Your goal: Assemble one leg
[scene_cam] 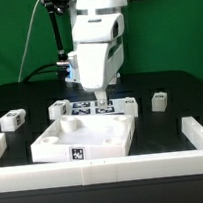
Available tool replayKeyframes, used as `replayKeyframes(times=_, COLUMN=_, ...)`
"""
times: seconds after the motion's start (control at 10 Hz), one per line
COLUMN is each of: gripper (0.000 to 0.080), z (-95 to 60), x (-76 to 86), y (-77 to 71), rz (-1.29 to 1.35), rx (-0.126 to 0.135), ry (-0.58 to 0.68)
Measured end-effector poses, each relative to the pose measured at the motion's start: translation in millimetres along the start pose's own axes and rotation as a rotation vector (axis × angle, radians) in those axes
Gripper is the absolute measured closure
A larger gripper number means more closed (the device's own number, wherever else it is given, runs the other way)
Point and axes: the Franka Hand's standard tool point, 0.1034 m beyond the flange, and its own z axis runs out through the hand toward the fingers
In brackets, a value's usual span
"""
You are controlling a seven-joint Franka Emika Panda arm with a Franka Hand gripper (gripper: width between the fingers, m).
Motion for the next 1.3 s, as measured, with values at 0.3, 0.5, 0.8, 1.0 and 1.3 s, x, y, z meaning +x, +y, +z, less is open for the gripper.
replayKeyframes(times=0.3, gripper=0.015, z=15.3, x=-15.0, y=-14.3, rz=0.016, rx=0.03, ry=-0.003)
replayKeyframes(times=0.5, gripper=0.015, z=15.7, x=-15.2, y=-14.7, rz=0.016, rx=0.031, ry=-0.004)
replayKeyframes(times=0.8, gripper=0.015, z=42.8, x=-18.9, y=-23.1, rz=0.008, rx=0.02, ry=0.014)
replayKeyframes(times=1.0, gripper=0.015, z=56.5, x=-21.6, y=-22.7, rz=0.018, rx=0.007, ry=0.025)
replayKeyframes(times=1.3, gripper=0.0304, z=55.9, x=-21.6, y=-21.8, rz=0.018, rx=0.004, ry=0.025)
